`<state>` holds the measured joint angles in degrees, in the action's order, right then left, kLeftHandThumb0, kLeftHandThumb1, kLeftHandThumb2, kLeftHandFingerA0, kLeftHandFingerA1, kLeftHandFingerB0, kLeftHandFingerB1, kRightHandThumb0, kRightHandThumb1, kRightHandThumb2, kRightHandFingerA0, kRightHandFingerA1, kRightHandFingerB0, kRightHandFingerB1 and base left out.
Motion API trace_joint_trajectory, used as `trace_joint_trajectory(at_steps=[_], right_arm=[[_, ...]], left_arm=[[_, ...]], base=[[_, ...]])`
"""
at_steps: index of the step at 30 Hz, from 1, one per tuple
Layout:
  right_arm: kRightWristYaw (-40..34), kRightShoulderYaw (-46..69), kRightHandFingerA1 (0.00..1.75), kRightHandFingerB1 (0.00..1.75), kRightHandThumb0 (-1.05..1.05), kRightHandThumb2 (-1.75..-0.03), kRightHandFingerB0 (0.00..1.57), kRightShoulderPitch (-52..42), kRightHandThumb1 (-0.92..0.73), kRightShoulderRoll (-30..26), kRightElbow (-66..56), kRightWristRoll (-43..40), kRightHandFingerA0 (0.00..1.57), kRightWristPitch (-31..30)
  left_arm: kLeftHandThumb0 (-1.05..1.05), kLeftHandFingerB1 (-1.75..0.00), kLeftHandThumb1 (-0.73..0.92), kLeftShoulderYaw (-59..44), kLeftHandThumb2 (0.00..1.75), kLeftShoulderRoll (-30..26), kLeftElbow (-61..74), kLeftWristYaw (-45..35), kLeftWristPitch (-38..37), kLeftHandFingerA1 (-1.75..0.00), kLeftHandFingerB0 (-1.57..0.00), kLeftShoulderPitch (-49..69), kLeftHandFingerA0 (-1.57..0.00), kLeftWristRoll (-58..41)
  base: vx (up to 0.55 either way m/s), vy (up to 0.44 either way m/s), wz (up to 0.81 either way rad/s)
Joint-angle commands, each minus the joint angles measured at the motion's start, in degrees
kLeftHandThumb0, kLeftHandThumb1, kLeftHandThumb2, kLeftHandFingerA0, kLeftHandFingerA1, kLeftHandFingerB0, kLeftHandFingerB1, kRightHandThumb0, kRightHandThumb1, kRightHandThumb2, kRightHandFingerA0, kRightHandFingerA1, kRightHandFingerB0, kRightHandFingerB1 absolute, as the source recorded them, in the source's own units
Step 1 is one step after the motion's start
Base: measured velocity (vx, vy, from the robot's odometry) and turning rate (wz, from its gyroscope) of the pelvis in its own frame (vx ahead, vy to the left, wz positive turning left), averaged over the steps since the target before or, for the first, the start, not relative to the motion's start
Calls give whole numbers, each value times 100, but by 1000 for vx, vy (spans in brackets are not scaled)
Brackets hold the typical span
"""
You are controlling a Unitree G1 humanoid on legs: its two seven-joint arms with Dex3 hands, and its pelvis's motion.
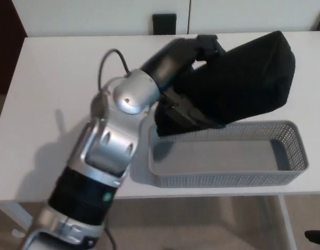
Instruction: The robot walk towards a table in front and pick up a black pencil case on the left hand side and put the pencil case into a small container on the right hand side
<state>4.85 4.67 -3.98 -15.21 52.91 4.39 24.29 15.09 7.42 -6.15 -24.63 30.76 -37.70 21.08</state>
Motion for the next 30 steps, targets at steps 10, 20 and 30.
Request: trace_joint_trajectory(at_steps=[10,20,30], right_arm=[[-4,-118,56,43,-41,-59,62,118,-62,-76,-231,21,73,-24],[31,-111,57,42,-40,-59,59,151,-61,-98,-254,-4,74,-16],[10,-133,59,42,-41,-59,61,187,-61,-109,-257,29,77,-18]], left_arm=[[-37,-128,47,338,81,633,-730,876,846,-141,-87,107,-110,-6],[-27,-175,65,692,55,463,-604,1096,789,-175,-54,219,-74,-4],[-92,-4,56,1169,90,-106,-295,777,711,-8,-12,218,-2,164]], base=[[0,0,0],[0,0,0],[0,0,0]])
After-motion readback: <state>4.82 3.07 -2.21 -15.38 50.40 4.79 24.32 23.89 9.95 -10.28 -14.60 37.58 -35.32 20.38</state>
